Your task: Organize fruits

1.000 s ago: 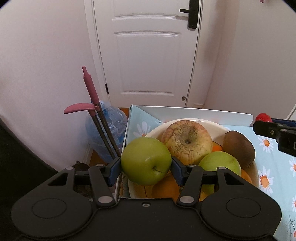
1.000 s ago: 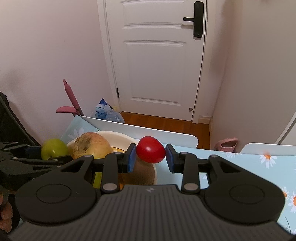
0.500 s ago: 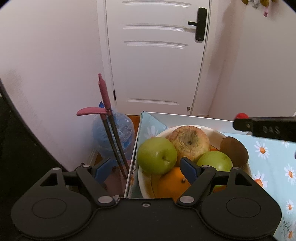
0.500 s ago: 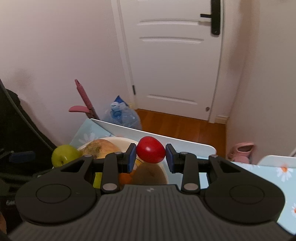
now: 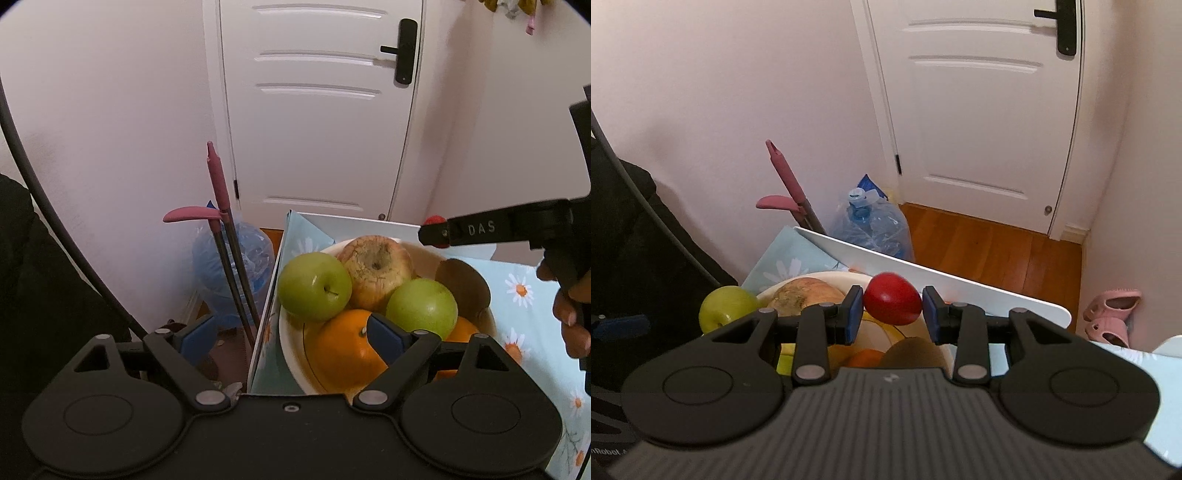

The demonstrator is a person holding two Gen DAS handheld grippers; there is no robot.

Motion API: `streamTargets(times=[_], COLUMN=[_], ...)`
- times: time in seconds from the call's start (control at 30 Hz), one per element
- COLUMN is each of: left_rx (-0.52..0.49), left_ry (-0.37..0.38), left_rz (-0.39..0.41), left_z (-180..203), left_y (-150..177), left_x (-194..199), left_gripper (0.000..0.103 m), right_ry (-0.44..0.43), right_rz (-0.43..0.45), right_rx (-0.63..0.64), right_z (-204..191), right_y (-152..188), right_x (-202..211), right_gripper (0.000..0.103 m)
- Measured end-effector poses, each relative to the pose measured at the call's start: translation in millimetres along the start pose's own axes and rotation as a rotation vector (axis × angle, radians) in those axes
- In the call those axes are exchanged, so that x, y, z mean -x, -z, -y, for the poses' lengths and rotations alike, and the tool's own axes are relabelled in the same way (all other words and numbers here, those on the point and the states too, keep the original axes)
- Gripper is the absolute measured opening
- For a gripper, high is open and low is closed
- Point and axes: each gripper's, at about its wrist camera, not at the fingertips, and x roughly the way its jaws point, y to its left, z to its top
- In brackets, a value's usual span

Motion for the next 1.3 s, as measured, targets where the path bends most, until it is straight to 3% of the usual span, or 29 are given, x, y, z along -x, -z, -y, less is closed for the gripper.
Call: streamTargets(times=[0.07,0.13,0.57,0.8,1.3], left_rx=[-0.012,-0.026,-0.100,-0.104,-0.108], left_ry=[0.002,0.002,0.027,0.041,0.077], left_rz=[0.000,0.004,0.043,0.100,0.205], left_z=[0,0,6,25,90], left_y=[2,4,9,1,6], left_x=[0,0,13,49,147], left_gripper=[0.091,0.092,0.095,0.095,0.095], right_ry=[-0.001,0.009,0.084,0.134,0.389], right_rz=[0.024,0.053,0.101,0.137,0.152], right_rx=[-0.005,-0.015,-0.044,-0.053,-0.071], right_z=[-1,-2,-9,-7,27], right_y=[2,4,17,24,81], right_x=[4,10,58,125,272], right_gripper=[0.086,0.100,0.101,0.101,0.101])
